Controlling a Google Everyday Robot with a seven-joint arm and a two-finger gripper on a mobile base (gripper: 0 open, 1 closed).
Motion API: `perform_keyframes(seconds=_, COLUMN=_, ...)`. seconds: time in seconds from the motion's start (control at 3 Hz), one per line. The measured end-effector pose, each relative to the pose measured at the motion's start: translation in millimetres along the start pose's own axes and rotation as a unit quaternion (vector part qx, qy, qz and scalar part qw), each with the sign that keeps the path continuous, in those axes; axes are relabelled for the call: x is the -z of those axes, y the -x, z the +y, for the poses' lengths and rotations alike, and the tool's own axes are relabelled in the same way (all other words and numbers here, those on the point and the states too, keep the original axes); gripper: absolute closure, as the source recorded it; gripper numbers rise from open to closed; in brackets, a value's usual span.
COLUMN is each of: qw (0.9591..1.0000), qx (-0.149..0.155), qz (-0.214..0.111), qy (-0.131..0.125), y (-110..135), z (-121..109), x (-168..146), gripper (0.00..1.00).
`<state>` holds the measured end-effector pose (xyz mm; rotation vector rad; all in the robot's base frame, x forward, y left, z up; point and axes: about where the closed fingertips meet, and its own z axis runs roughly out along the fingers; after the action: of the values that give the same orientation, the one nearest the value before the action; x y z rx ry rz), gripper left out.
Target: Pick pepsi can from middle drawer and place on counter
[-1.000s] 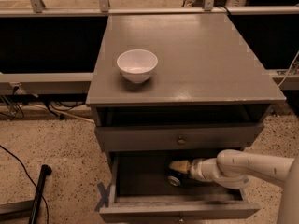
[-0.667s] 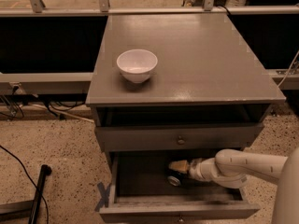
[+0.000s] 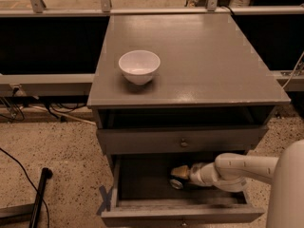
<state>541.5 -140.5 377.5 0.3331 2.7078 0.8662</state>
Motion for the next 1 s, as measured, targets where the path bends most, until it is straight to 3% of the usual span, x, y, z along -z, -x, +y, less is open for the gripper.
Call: perform_keyframes(seconds=1.0, qw=0.9999, qx=-0.003, qz=0.008, qy=-0.007, y=-6.5, z=-5.0, x=-3.9, gripper=0.54)
